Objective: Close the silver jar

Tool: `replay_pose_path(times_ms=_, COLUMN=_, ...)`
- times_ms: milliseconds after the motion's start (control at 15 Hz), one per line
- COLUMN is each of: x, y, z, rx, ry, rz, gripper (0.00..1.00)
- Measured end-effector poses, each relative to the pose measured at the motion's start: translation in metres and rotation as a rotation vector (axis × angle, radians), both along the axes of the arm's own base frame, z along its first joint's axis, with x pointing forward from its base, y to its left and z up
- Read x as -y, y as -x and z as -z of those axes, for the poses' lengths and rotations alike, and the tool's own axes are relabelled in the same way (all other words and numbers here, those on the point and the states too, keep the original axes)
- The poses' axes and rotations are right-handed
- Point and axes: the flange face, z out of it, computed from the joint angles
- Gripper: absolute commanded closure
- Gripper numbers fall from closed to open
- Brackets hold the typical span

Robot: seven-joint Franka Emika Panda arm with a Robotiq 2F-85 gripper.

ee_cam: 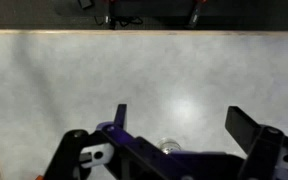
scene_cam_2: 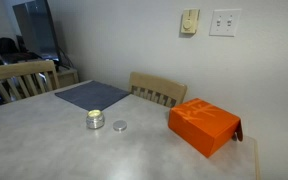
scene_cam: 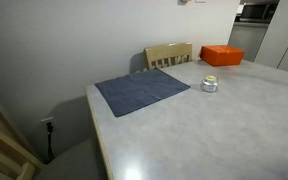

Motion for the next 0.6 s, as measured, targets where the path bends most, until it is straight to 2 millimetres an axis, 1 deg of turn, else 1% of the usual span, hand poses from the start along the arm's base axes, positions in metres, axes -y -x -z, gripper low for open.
replay_pose_path(times_ms=267, x=0.001, y=-0.003, z=-0.003, rx=0.03, ry=-0.003, rz=0.001, gripper=0.0)
replay_pose_path(times_ms=400, x=0.004, y=-0.012, z=-0.009, rx=0.103, ry=-0.01, rz=0.005, gripper=0.0)
replay_pose_path(times_ms=600, x=0.013, y=-0.033, z=-0.013, rx=0.219, ry=-0.029, rz=0.013, gripper=0.0)
